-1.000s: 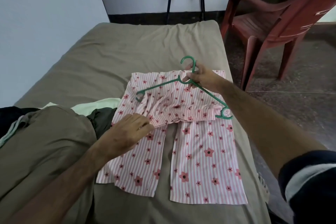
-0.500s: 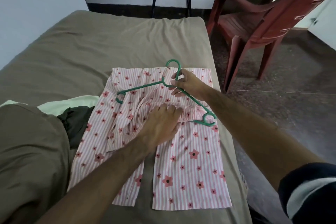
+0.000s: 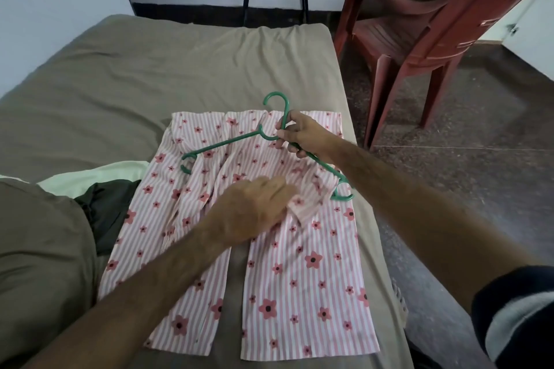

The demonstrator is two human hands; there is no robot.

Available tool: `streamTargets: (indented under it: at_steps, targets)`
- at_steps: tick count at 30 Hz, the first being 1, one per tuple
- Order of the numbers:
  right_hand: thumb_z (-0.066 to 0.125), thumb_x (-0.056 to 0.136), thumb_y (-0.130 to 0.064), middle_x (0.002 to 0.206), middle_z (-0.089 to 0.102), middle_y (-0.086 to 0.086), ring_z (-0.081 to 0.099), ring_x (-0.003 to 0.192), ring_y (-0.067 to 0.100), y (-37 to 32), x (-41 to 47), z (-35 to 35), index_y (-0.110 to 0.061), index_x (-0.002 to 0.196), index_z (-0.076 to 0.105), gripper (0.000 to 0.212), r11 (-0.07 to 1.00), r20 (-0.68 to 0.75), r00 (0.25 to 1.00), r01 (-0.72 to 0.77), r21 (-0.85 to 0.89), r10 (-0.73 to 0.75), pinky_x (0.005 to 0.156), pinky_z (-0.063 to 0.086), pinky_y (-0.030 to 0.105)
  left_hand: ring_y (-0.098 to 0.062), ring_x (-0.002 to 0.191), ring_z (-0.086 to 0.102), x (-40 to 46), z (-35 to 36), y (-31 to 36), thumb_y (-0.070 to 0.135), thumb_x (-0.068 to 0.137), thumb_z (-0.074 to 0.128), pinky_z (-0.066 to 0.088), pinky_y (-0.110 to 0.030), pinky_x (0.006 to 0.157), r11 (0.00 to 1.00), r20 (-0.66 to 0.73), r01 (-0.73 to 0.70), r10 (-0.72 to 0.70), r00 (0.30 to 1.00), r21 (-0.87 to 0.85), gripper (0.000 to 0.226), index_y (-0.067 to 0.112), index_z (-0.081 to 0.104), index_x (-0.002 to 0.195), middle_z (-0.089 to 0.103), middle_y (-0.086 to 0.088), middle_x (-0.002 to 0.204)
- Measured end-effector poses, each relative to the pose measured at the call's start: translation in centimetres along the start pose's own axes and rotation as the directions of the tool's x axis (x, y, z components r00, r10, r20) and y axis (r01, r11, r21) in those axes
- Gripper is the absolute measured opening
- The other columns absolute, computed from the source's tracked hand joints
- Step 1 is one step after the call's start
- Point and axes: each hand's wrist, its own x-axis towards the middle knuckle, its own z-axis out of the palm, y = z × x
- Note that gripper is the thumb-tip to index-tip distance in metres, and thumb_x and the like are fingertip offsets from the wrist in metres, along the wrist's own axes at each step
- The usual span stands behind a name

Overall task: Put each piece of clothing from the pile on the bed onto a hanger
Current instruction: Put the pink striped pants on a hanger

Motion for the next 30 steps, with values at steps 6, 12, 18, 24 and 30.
streamTargets:
  at_steps: [6,12,18,24,30]
  targets:
    - [0.055,0.101,-0.009,0.083,0.072,0.011,0.044,0.051,0.013,-1.2,3.3,-0.3,-0.01,0.111,0.048,0.012,0.994,0.036,0.998,0.062,-0.091,-0.059,0.044,0.027,0.022,-0.011,0.058,0.055,0.7,-1.0,2.7,0.005,0.104,0.04,0.05,-0.022,0.047,0.966,0.131,-0.253,0.257,0.957,-0.053,0.028,0.009,0.06,0.123,0.06,-0.001,0.086]
    - [0.055,0.101,-0.006,0.079,0.07,0.01,0.042,0.048,0.012,-2.7,6.7,0.2,-0.012,0.105,0.047,0.01,0.984,-0.017,0.994,0.1,-0.145,-0.104,0.038,0.028,0.018,-0.019,0.109,0.06,-1.7,-0.7,1.0,0.046,0.102,0.043,0.051,-0.038,0.088,0.965,0.365,0.013,0.087,0.927,-0.261,0.045,0.02,0.047,0.139,0.061,-0.002,0.128]
    - [0.052,0.102,-0.006,0.084,0.071,0.011,0.043,0.052,0.011,-2.1,8.6,-0.1,-0.009,0.108,0.054,0.007,0.981,-0.04,0.999,0.017,-0.192,-0.025,0.04,0.028,0.02,-0.035,0.121,0.047,-10.8,-1.4,-5.9,0.064,0.084,0.062,0.041,-0.053,0.094,0.411,0.252,0.881,-0.901,0.353,0.233,0.069,0.017,0.047,0.132,0.05,-0.01,0.132]
    - [0.054,0.103,-0.009,0.086,0.072,0.01,0.044,0.052,0.008,-1.6,9.6,0.3,-0.004,0.111,0.057,0.01,0.994,-0.024,1.0,0.001,-0.113,-0.004,0.042,0.028,0.018,-0.028,0.11,0.061,-11.3,-1.8,-5.6,0.055,0.085,0.069,0.045,-0.043,0.084,0.481,0.382,0.86,-0.837,0.391,0.173,0.07,0.021,0.039,0.139,0.065,-0.001,0.115]
    - [0.053,0.103,-0.009,0.087,0.074,0.01,0.045,0.05,0.008,-2.8,10.3,0.6,0.004,0.118,0.055,0.02,0.988,-0.022,1.0,-0.004,-0.154,0.0,0.041,0.029,0.019,-0.011,0.061,0.056,-12.5,-3.7,-5.7,0.011,0.098,0.058,0.046,-0.031,0.063,0.262,0.283,0.851,-0.864,0.417,-0.454,0.037,0.033,0.045,0.125,0.052,0.0,0.09]
